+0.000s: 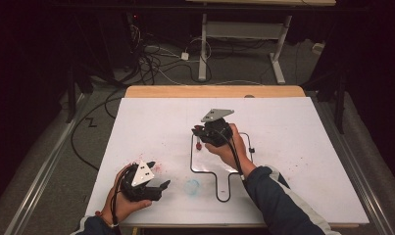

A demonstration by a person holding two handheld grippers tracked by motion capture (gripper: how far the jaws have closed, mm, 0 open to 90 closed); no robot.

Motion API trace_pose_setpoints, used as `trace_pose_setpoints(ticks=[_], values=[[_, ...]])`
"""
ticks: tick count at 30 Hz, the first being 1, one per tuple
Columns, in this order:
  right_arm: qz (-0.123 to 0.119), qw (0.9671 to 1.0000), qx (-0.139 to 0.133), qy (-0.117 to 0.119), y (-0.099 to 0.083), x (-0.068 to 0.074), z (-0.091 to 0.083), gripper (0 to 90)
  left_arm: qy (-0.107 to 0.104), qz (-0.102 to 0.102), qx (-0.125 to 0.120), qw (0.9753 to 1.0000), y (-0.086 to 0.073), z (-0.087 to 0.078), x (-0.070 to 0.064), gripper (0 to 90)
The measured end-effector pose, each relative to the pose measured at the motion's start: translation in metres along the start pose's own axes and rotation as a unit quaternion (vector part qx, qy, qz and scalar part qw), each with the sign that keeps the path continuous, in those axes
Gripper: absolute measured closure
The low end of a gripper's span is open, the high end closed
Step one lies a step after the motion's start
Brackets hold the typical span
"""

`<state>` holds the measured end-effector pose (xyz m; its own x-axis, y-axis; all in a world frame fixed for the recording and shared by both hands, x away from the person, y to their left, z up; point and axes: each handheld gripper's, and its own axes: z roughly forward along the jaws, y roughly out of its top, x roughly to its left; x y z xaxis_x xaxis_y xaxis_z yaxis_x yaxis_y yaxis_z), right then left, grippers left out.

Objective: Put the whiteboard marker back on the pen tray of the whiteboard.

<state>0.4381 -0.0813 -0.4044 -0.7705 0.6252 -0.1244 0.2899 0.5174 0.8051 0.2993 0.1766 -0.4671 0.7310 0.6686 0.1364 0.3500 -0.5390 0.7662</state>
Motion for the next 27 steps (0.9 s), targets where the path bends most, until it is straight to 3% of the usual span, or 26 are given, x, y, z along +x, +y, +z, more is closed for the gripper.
trace_pose_setpoints(ticks=[3, 5, 7, 9, 11, 13, 15, 17, 22, 25, 27], values=[[0.007, 0.9996, -0.002, -0.027, 0.000, -0.008, 0.003, 81.2, -0.001, -0.001, 0.000, 1.0000, 0.000, 0.000, 0.000, 19.8], [0.014, 0.9996, -0.003, -0.023, 0.001, -0.010, 0.005, 81.2, -0.001, -0.002, 0.002, 1.0000, 0.000, 0.001, 0.001, 19.8], [0.016, 0.9998, -0.006, 0.010, 0.003, -0.007, 0.007, 81.2, -0.001, 0.000, 0.002, 1.0000, 0.000, 0.001, 0.001, 19.8], [0.004, 0.9998, -0.002, 0.018, 0.005, -0.002, 0.008, 81.2, -0.002, 0.000, 0.002, 1.0000, 0.000, 0.001, 0.000, 19.8], [-0.011, 0.9999, 0.002, 0.010, 0.008, 0.000, 0.010, 81.2, -0.003, 0.001, 0.002, 1.0000, 0.000, 0.001, 0.000, 19.9], [-0.021, 0.9997, 0.004, -0.012, 0.010, -0.003, 0.015, 81.2, -0.003, 0.000, 0.001, 1.0000, 0.000, 0.001, 0.000, 19.8], [-0.014, 0.9997, 0.000, -0.020, 0.011, -0.008, 0.019, 81.2, -0.004, 0.001, 0.001, 1.0000, 0.000, 0.001, 0.000, 19.8], [-0.004, 0.9999, -0.004, -0.016, 0.012, -0.012, 0.021, 81.2, -0.004, 0.001, 0.001, 1.0000, -0.001, 0.001, 0.001, 19.8], [-0.020, 0.9998, -0.005, 0.003, 0.013, -0.011, 0.023, 81.1, -0.006, 0.001, 0.001, 1.0000, -0.001, 0.001, 0.001, 19.8], [-0.014, 0.9998, -0.003, 0.012, 0.013, -0.010, 0.022, 81.2, -0.007, 0.002, 0.002, 1.0000, -0.001, 0.001, 0.000, 19.8], [-0.021, 0.9994, 0.006, 0.027, 0.013, -0.006, 0.017, 81.2, -0.008, 0.003, 0.003, 1.0000, -0.001, 0.001, 0.000, 19.8]])
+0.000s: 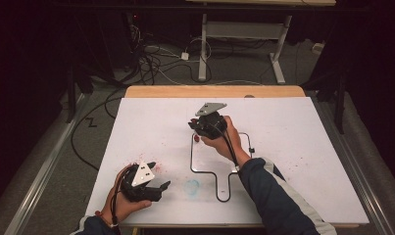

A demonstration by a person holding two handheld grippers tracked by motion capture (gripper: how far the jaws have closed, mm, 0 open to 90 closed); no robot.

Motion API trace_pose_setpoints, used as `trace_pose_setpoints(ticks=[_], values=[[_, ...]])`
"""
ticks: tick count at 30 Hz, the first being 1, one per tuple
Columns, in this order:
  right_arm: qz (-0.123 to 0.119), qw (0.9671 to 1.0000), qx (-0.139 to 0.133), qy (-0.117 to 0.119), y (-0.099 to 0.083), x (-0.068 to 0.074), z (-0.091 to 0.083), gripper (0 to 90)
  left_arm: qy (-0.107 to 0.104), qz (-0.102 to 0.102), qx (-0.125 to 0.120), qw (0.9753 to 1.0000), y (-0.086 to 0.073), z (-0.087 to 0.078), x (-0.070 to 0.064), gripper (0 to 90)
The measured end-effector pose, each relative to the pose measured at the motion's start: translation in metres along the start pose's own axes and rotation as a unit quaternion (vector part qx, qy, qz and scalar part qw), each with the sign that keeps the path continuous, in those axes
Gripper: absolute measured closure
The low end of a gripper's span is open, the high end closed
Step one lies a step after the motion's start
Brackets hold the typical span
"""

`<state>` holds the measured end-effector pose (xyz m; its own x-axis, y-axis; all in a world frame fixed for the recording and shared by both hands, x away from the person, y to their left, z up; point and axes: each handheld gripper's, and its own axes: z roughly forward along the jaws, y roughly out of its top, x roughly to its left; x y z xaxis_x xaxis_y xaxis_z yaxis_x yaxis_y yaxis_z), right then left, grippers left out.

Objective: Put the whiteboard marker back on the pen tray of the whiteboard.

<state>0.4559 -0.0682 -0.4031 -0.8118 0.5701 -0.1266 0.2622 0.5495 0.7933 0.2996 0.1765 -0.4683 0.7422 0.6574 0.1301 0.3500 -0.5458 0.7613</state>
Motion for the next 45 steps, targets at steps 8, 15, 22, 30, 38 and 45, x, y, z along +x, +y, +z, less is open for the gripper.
trace_pose_setpoints(ticks=[8, 15, 22, 30, 38, 45], values=[[-0.025, 0.9993, 0.018, 0.022, -0.005, 0.022, -0.018, 81.3, -0.001, 0.002, 0.003, 1.0000, 0.001, 0.001, -0.002, 19.8], [0.021, 0.9985, 0.013, -0.049, -0.013, -0.005, -0.019, 81.3, -0.003, 0.004, 0.006, 1.0000, 0.000, 0.002, -0.002, 19.8], [0.037, 0.9992, -0.015, -0.007, -0.019, 0.011, -0.023, 81.2, -0.002, 0.007, 0.005, 1.0000, 0.001, 0.002, -0.002, 19.8], [0.020, 0.9970, 0.005, -0.075, -0.023, 0.001, -0.029, 81.3, -0.004, 0.006, 0.007, 0.9999, 0.000, 0.003, -0.003, 19.8], [0.050, 0.9986, -0.014, -0.014, -0.019, 0.016, -0.023, 81.2, -0.005, 0.009, 0.009, 0.9999, 0.001, 0.004, -0.003, 19.8], [0.012, 0.9978, -0.007, -0.065, -0.012, 0.014, -0.012, 81.2, -0.005, 0.009, 0.010, 0.9999, 0.001, 0.004, -0.003, 19.8]])
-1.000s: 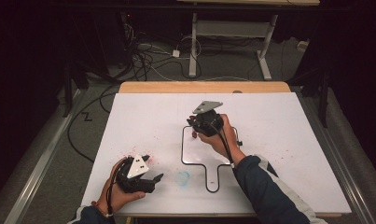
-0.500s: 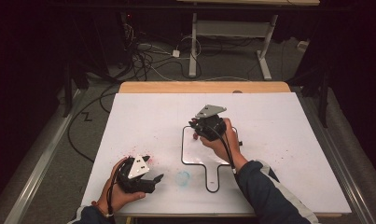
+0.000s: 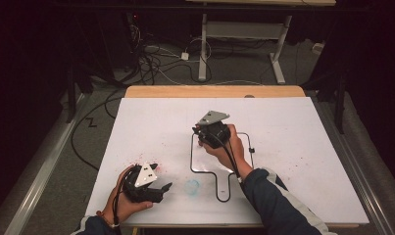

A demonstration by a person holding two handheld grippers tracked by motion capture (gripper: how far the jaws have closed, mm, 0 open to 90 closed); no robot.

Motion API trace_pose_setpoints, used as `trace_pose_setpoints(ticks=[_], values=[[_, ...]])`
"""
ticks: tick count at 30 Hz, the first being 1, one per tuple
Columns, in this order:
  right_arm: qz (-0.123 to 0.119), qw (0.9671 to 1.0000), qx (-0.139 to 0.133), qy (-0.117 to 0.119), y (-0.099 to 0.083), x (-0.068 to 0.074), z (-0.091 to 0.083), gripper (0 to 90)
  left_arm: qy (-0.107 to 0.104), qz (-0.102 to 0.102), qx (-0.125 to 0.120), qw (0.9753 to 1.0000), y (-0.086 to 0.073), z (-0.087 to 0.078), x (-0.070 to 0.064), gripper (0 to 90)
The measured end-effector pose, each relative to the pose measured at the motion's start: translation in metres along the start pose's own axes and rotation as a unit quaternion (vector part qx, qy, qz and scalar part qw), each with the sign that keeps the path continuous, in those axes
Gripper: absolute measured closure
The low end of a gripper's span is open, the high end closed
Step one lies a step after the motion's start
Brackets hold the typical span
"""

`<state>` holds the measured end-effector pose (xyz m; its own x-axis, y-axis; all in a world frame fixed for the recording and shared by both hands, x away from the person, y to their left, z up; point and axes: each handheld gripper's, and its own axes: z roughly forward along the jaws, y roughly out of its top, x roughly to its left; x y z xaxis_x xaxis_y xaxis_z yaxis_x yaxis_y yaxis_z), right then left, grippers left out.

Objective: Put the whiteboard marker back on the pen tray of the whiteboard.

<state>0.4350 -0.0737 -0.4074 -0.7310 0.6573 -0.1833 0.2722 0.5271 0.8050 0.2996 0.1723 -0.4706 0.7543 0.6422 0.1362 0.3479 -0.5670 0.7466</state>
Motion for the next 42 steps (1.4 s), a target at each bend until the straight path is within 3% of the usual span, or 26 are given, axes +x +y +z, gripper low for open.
trace_pose_setpoints(ticks=[4, 5, 7, 10, 12, 15, 19, 25, 33, 42], values=[[-0.007, 0.9998, -0.002, 0.018, 0.003, 0.000, 0.005, 81.1, 0.000, -0.001, 0.001, 1.0000, -0.001, 0.000, 0.001, 19.8], [-0.004, 0.9994, 0.002, 0.034, 0.004, 0.001, 0.004, 81.2, -0.001, -0.002, 0.001, 1.0000, -0.001, 0.000, 0.001, 19.8], [-0.016, 0.9972, 0.016, 0.071, 0.008, 0.006, 0.001, 81.2, 0.000, -0.001, 0.003, 1.0000, -0.001, 0.001, 0.001, 19.8], [-0.028, 0.9929, 0.046, 0.106, 0.013, 0.013, -0.006, 81.2, 0.002, -0.001, 0.004, 1.0000, -0.001, 0.000, 0.001, 19.8], [-0.035, 0.9907, 0.059, 0.117, 0.013, 0.016, -0.012, 81.2, 0.003, 0.000, 0.004, 1.0000, 0.000, 0.000, 0.001, 19.8], [-0.029, 0.9921, 0.052, 0.111, 0.006, 0.015, -0.022, 81.1, 0.004, -0.001, 0.003, 1.0000, 0.000, 0.001, 0.001, 19.8], [-0.011, 0.9953, 0.013, 0.095, -0.005, 0.002, -0.046, 81.0, 0.002, -0.001, 0.002, 1.0000, 0.000, 0.002, 0.003, 19.8], [0.035, 0.9945, -0.026, 0.095, -0.028, -0.026, -0.091, 81.1, 0.004, 0.002, 0.006, 1.0000, 0.000, 0.003, 0.002, 19.8], [0.066, 0.9943, -0.026, 0.080, -0.059, -0.054, -0.145, 81.0, 0.014, 0.000, 0.007, 0.9999, 0.002, 0.003, 0.002, 19.3], [0.099, 0.9930, 0.003, 0.064, -0.093, -0.078, -0.172, 81.0, 0.015, 0.001, 0.007, 0.9999, 0.003, 0.004, 0.001, 19.1]])
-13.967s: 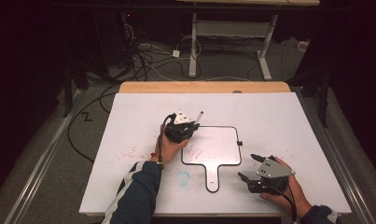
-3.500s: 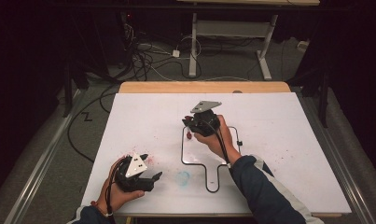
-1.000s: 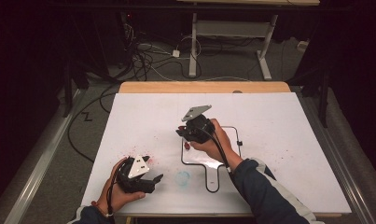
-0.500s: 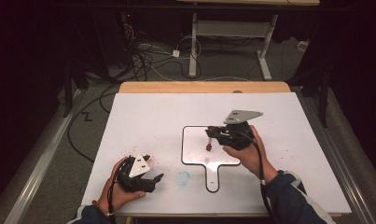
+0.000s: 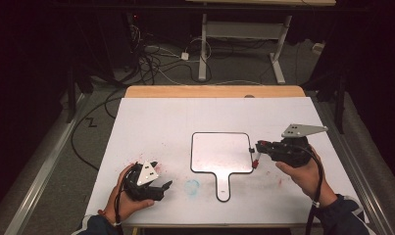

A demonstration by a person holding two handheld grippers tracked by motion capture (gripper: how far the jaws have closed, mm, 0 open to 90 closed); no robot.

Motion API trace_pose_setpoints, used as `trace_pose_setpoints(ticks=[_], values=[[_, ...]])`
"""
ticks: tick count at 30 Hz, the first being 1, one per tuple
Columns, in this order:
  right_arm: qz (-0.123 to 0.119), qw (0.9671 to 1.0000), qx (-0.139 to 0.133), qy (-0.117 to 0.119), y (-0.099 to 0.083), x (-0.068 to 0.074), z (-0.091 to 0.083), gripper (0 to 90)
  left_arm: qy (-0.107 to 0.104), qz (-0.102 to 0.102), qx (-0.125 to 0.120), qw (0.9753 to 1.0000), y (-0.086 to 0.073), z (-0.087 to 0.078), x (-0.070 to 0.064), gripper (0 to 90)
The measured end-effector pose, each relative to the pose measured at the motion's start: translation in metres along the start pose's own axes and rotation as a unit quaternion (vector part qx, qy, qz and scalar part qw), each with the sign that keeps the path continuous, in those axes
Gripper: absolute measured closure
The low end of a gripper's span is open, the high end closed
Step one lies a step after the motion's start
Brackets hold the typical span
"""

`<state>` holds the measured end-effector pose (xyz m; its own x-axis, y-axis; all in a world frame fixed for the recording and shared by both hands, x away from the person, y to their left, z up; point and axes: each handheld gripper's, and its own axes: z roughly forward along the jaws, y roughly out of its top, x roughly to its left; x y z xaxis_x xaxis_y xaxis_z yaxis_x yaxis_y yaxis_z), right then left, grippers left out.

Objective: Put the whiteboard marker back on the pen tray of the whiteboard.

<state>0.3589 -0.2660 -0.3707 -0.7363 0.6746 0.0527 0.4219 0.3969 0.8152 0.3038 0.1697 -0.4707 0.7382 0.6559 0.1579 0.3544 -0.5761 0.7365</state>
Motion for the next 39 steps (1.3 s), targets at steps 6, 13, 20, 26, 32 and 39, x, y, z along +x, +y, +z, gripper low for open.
trace_pose_setpoints(ticks=[6, 13, 20, 26, 32, 39], values=[[0.021, 0.9993, 0.029, -0.005, -0.004, -0.014, -0.001, 80.9, -0.001, 0.002, 0.006, 1.0000, -0.001, 0.000, 0.000, 19.1], [0.071, 0.9963, 0.049, -0.004, -0.011, -0.041, 0.029, 80.6, -0.005, 0.004, 0.009, 0.9999, -0.001, 0.002, -0.001, 19.1], [0.117, 0.9922, 0.044, 0.004, -0.008, -0.064, 0.061, 77.9, -0.009, 0.009, 0.014, 0.9998, 0.001, 0.006, -0.001, 19.1], [0.134, 0.9894, 0.053, -0.015, -0.012, -0.072, 0.091, 74.8, -0.009, 0.009, 0.015, 0.9998, 0.001, 0.006, -0.001, 19.1], [0.140, 0.9880, 0.057, -0.032, -0.017, -0.070, 0.107, 73.3, -0.010, 0.012, 0.016, 0.9997, 0.000, 0.006, -0.002, 19.1], [0.126, 0.9873, 0.071, -0.065, -0.024, -0.068, 0.115, 70.0, -0.010, 0.012, 0.017, 0.9997, 0.001, 0.007, -0.003, 19.1]])
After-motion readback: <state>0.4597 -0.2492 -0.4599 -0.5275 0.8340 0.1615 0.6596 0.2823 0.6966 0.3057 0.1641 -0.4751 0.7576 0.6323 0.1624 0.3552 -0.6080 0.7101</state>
